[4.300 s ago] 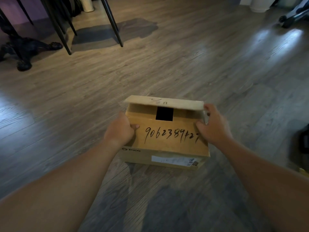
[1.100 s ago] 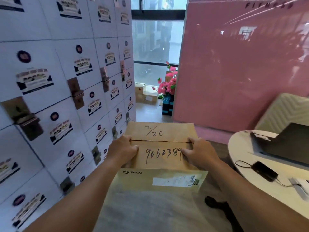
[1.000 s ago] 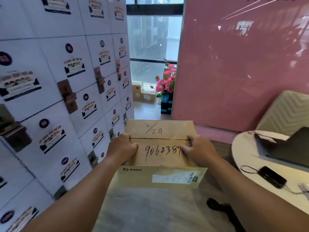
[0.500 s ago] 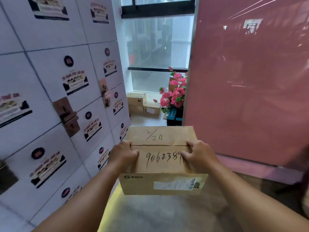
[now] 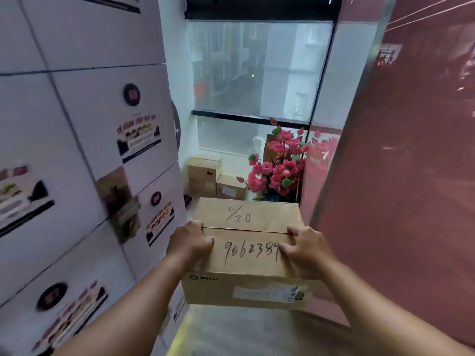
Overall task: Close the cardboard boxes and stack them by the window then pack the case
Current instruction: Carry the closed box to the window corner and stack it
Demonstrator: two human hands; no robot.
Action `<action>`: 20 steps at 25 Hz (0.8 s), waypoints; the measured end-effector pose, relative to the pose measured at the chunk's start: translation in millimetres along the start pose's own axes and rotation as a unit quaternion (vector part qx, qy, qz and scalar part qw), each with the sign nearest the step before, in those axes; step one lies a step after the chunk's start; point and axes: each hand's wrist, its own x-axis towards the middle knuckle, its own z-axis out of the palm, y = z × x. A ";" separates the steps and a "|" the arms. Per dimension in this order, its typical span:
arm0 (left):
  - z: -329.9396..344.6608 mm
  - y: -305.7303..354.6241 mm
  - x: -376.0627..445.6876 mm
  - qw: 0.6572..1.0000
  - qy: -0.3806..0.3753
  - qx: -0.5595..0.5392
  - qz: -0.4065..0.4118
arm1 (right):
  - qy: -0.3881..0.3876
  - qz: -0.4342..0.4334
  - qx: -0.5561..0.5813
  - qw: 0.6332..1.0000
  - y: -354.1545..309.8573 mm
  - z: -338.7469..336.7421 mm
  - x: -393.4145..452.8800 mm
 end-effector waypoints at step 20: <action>79.1 22.6 635.9 0.994 0.010 -0.023 -0.106 | 0.005 -0.006 0.056 0.998 -43.7 26.2 674.9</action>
